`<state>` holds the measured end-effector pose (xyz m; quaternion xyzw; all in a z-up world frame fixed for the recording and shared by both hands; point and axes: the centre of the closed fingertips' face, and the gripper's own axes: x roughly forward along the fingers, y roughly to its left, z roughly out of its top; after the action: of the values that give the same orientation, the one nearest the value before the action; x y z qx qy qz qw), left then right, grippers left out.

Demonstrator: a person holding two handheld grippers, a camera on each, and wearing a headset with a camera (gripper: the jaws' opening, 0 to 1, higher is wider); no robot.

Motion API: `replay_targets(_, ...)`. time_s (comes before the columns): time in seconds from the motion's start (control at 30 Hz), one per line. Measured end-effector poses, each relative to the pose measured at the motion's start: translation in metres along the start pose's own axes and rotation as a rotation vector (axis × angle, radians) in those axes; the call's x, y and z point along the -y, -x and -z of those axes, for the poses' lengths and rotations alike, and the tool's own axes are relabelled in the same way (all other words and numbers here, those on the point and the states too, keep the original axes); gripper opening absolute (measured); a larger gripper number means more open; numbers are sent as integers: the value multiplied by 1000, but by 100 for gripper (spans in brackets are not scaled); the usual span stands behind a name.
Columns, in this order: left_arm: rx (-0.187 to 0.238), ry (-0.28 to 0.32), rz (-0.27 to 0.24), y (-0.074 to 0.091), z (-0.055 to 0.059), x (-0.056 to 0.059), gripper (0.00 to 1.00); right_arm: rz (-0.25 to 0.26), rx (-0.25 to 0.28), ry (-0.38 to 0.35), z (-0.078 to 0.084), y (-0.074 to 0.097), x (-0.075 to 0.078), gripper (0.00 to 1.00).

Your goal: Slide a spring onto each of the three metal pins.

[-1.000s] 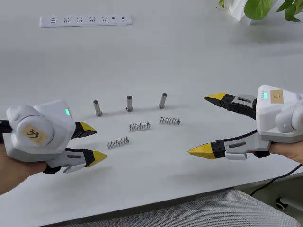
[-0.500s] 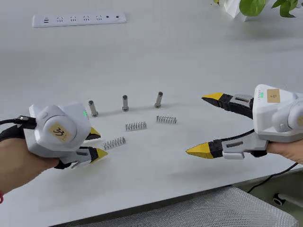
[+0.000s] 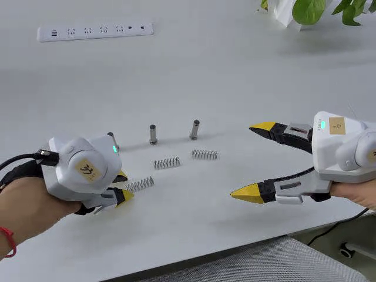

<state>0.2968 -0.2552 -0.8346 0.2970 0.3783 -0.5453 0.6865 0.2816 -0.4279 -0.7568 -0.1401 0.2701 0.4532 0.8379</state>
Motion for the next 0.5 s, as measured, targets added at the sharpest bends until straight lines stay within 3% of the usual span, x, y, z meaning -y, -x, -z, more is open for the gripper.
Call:
replay_targets(0.33, -8, 4, 5, -2, 1, 1, 13, 2, -7, -1, 2, 2, -2, 81)
replay_targets(0.5, 19, 37, 10, -2, -1, 2, 13, 4, -10, 2, 4, 3, 0, 81)
